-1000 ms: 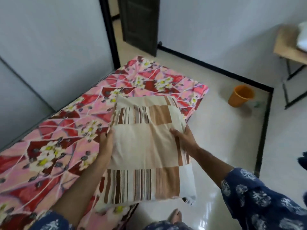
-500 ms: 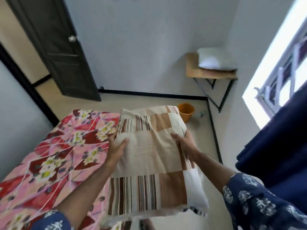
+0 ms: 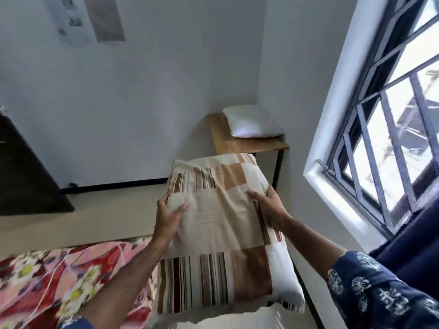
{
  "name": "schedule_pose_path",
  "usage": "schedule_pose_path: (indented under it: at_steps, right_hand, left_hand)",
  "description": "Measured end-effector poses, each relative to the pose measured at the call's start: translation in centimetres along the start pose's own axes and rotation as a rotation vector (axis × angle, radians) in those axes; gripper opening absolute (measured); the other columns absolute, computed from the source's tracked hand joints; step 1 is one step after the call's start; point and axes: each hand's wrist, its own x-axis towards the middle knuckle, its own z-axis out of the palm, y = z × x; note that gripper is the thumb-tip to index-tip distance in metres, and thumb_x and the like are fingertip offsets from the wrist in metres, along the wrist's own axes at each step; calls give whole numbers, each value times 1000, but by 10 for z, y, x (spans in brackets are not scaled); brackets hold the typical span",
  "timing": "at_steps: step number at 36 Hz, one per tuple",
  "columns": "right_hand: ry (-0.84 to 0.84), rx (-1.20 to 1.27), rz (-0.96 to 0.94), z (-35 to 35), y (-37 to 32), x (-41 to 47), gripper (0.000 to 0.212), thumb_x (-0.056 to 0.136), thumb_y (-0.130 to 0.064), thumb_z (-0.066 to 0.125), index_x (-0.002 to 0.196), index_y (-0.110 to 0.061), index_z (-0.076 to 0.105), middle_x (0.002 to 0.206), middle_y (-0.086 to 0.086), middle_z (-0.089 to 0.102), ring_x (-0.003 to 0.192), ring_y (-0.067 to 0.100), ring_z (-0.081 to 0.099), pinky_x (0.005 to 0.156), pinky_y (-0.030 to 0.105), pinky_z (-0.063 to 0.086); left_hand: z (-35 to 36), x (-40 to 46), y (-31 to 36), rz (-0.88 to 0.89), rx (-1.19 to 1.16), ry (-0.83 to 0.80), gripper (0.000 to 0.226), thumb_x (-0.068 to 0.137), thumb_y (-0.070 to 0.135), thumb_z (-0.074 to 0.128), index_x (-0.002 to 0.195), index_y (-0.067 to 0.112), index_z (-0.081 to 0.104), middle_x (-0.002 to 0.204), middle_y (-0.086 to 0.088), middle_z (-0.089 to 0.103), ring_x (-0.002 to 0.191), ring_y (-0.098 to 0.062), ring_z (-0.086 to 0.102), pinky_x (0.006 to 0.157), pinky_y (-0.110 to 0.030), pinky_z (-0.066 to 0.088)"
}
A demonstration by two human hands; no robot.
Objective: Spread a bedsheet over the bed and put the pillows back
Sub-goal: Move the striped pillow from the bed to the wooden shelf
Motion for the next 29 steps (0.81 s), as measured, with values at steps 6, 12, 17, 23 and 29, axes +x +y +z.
schedule_pose_path:
  at_steps: [6,12,17,23,29]
  right_hand:
    - [84,2,-60,-16,-37,91,41,85,-38,80,114,-22,56,115,0,69,101,13,69,84,33,58]
    - [148,-5,-117,-37,-72,202,45,83,-39,81,116,-19,57,116,0,69,101,13,68,81,30,58]
    - [160,11,-130,-56,-104,301,45,84,-36,80,118,-16,58,115,-1,69,100,13,67,87,33,56]
    - [135,-5,-149,-78,-146,417,54,79,-45,82,121,-19,59,116,0,72,102,16,70,94,38,57]
    - [154,-30,-176,-87,-176,525,47,90,-37,74,128,-15,55,120,2,69,105,17,67,89,32,54]
  left_hand:
    - [48,100,28,42,-66,-84,78,80,32,82,141,9,38,123,-1,56,103,-9,59,88,-24,48]
    - [111,210,49,117,-77,-104,67,88,26,78,141,12,38,128,-3,55,114,-19,58,85,-22,47]
    - [164,300,80,164,-70,-82,61,92,19,73,143,11,38,134,-8,56,118,-24,58,96,-33,49]
    - [222,405,117,186,-73,-84,64,91,23,72,143,9,38,136,-9,54,120,-23,55,96,-31,43]
    - [269,499,133,166,-89,-102,80,75,43,68,143,14,38,134,-7,55,119,-24,58,103,-40,48]
